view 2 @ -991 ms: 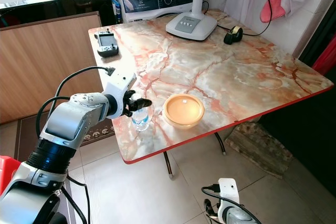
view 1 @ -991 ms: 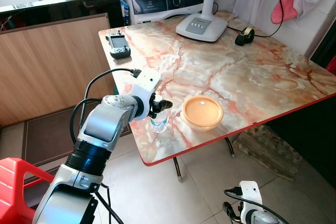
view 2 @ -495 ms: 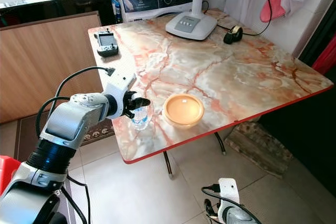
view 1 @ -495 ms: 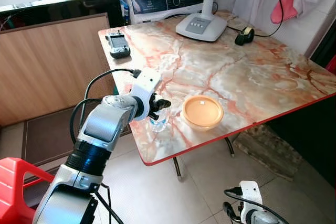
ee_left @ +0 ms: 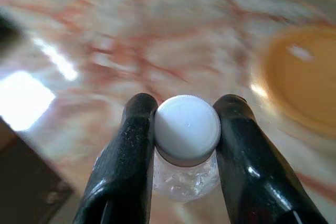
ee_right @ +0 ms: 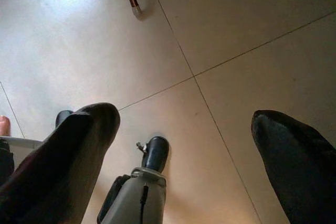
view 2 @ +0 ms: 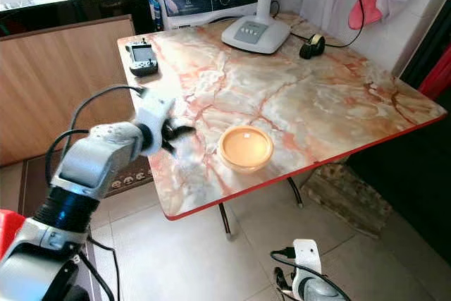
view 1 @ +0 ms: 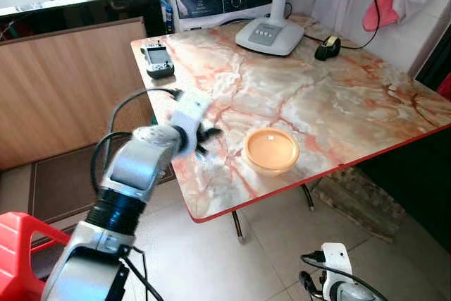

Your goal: Restocking fridge

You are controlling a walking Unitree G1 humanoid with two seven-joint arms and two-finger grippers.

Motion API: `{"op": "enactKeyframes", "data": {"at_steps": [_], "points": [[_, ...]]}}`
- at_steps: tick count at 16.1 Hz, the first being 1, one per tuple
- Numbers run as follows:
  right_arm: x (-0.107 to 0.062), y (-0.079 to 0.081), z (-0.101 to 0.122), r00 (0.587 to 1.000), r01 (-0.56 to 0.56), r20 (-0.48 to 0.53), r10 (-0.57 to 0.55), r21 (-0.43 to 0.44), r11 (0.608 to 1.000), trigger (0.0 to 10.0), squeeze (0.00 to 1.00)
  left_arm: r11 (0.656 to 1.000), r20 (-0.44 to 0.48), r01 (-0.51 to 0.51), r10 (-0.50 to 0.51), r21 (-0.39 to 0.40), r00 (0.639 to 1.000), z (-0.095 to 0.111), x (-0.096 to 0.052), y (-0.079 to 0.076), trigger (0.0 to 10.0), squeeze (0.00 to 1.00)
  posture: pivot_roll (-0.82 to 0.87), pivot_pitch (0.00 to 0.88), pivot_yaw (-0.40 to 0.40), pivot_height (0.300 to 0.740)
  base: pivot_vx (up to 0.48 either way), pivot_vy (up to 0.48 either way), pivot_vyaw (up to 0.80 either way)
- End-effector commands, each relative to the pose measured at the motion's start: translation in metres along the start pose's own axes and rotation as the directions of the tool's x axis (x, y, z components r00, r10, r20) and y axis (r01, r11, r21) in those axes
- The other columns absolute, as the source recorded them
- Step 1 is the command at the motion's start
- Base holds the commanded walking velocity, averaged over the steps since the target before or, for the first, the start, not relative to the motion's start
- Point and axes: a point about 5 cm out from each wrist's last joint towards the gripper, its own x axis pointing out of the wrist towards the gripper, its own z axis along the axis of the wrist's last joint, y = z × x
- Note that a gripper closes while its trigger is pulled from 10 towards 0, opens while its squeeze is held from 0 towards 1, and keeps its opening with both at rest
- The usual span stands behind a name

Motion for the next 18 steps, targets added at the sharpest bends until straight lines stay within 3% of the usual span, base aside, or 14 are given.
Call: {"op": "enactKeyframes", "data": {"at_steps": [1, 2, 4, 6, 7, 8, 9, 10, 11, 12, 13, 14, 16, 18], "points": [[0.000, -0.002, 0.001, 1.000, 0.007, -0.005, -0.007, 0.003, 1.000, 10.0, 0.00, 0.972, 0.089, -0.233, 0.234, -0.017, 0.968, 0.009, -0.011, 0.046, 0.3, 0.00, 0.18, 0.018, -0.036, 0.740, 0.000, 0.000, 0.00], [0.000, -0.002, 0.001, 1.000, 0.007, -0.005, -0.007, 0.002, 1.000, 10.0, 0.00, 0.951, 0.093, -0.309, 0.308, 0.002, 0.947, 0.004, -0.015, 0.061, 10.0, 0.00, 0.18, 0.018, -0.036, 0.740, 0.000, 0.000, 0.00], [0.000, -0.002, 0.000, 1.000, 0.007, -0.005, -0.007, 0.003, 1.000, 10.0, 0.00, 0.916, 0.072, -0.401, 0.401, -0.017, 0.913, -0.011, -0.022, 0.082, 10.0, 0.00, 0.17, 0.017, -0.034, 0.740, 0.000, 0.000, 0.00], [0.000, -0.002, 0.001, 1.000, 0.006, -0.006, -0.006, -0.001, 1.000, 10.0, 0.00, 0.839, 0.032, -0.533, 0.539, -0.104, 0.842, -0.045, -0.033, 0.109, 10.0, 0.00, 0.17, 0.014, -0.034, 0.740, 0.000, 0.000, 0.00], [0.000, -0.002, 0.000, 1.000, 0.005, -0.006, -0.005, -0.003, 1.000, 10.0, 0.00, 0.784, -0.018, -0.597, 0.603, -0.169, 0.798, -0.070, -0.039, 0.118, 10.0, 0.00, 0.17, 0.011, -0.034, 0.740, 0.000, 0.000, 0.00], [0.000, -0.002, 0.000, 1.000, 0.007, -0.006, -0.007, -0.002, 1.000, 10.0, 0.00, 0.756, -0.048, -0.619, 0.625, -0.212, 0.779, -0.095, -0.042, 0.117, 10.0, 0.00, 0.17, 0.005, -0.032, 0.740, 0.000, 0.000, 0.00], [0.000, -0.002, 0.000, 1.000, 0.007, -0.006, -0.007, -0.001, 1.000, 10.0, 0.00, 0.762, -0.038, -0.600, 0.611, -0.246, 0.791, -0.106, -0.041, 0.113, 10.0, 0.00, 0.17, 0.005, -0.032, 0.740, 0.000, 0.000, 0.00], [0.000, -0.003, 0.000, 1.000, 0.010, -0.005, -0.010, 0.003, 1.000, 10.0, 0.00, 0.758, -0.074, -0.583, 0.590, -0.292, 0.804, -0.136, -0.041, 0.099, 10.0, 0.00, 0.17, 0.000, -0.030, 0.740, 0.000, 0.000, 0.00], [-0.001, -0.003, -0.001, 1.000, 0.012, -0.004, -0.012, 0.007, 1.000, 10.0, 0.00, 0.736, -0.142, -0.603, 0.591, -0.307, 0.794, -0.164, -0.044, 0.088, 10.0, 0.00, 0.16, 0.000, -0.029, 0.740, 0.000, 0.000, 0.00], [0.000, -0.003, -0.001, 1.000, 0.013, -0.005, -0.013, 0.009, 1.000, 10.0, 0.00, 0.693, -0.213, -0.626, 0.592, -0.359, 0.777, -0.188, -0.050, 0.079, 10.0, 0.00, 0.16, 0.000, -0.029, 0.740, 0.000, 0.000, 0.00], [0.000, -0.003, -0.001, 1.000, 0.014, -0.004, -0.014, 0.010, 1.000, 10.0, 0.00, 0.674, -0.241, -0.636, 0.592, -0.376, 0.769, -0.199, -0.052, 0.073, 10.0, 0.00, 0.16, 0.000, -0.029, 0.740, 0.000, 0.000, 0.00], [0.000, -0.002, -0.002, 1.000, 0.018, -0.005, -0.018, 0.012, 1.000, 10.0, 0.00, 0.698, -0.278, -0.628, 0.564, -0.343, 0.778, -0.219, -0.056, 0.058, 10.0, 0.00, 0.16, 0.000, -0.028, 0.740, 0.000, 0.000, 0.00], [0.000, -0.002, -0.002, 1.000, 0.021, -0.006, -0.021, 0.012, 1.000, 10.0, 0.00, 0.742, -0.312, -0.608, 0.528, -0.282, 0.790, -0.232, -0.058, 0.046, 10.0, 0.00, 0.16, 0.000, -0.028, 0.740, 0.000, 0.000, 0.00], [0.000, -0.002, -0.002, 1.000, 0.023, -0.003, -0.023, 0.017, 1.000, 10.0, 0.00, 0.751, -0.393, -0.592, 0.469, -0.293, 0.791, -0.257, -0.064, 0.021, 10.0, 0.00, 0.17, 0.000, -0.032, 0.740, 0.000, 0.000, 0.00]]}}
